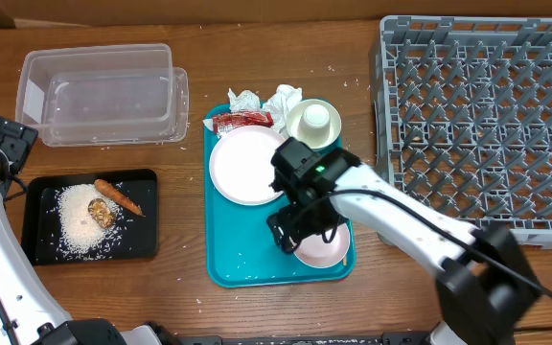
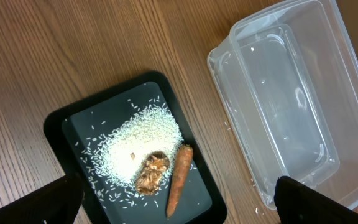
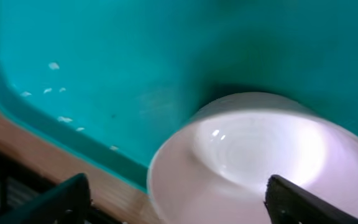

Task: Sort waste into correct bins and load items into the dishwasher
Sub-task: 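Grasp the pink cup on the teal tray with the right gripper, then carry the pink cup to the dish rack and set it upside down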

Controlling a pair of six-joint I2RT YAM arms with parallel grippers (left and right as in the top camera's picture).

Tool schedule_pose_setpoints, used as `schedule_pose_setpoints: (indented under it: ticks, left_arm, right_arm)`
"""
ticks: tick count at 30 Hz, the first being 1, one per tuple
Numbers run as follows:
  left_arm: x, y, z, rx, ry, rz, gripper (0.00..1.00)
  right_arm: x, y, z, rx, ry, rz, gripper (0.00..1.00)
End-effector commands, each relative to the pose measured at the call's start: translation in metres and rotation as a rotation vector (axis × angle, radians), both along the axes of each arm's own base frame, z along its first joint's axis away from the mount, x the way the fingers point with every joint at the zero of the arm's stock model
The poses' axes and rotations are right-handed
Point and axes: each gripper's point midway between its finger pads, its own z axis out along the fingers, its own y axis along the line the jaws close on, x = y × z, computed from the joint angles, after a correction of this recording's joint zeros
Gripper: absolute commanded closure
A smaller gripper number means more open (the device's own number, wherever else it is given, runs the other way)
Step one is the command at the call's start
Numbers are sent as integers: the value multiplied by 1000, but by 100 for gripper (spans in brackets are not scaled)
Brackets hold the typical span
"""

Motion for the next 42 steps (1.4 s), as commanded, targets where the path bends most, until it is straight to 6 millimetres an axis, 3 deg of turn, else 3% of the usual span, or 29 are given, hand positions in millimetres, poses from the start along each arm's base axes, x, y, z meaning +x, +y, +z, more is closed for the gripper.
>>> schedule_pose_setpoints:
  ticks: [1, 9, 16, 22, 26, 36, 42]
  left_arm:
    - [1, 0, -2, -10, 0, 8, 0]
    - [1, 0, -3, -10, 1, 9, 0]
    - [1, 0, -3, -10, 1, 9, 0]
    - [1, 0, -3, -10, 1, 8, 0]
    - [1, -1, -3, -10, 1, 8, 0]
    - [1, 0, -3, -10, 1, 9, 0]
    - [1, 0, -3, -10, 1, 9, 0]
  right_arm:
    - [-3, 2, -14, -49, 17, -24, 14]
    - [-16, 12, -23, -122, -21, -26, 19]
    - [-14, 2, -33, -230, -120, -96, 29]
    - [-11, 5, -34, -216, -128, -101, 57]
    - [-12, 7, -32, -210, -123, -101, 66]
    - [-4, 21, -6, -177, -128, -103, 96]
    - [9, 36, 28, -133, -160, -103, 96]
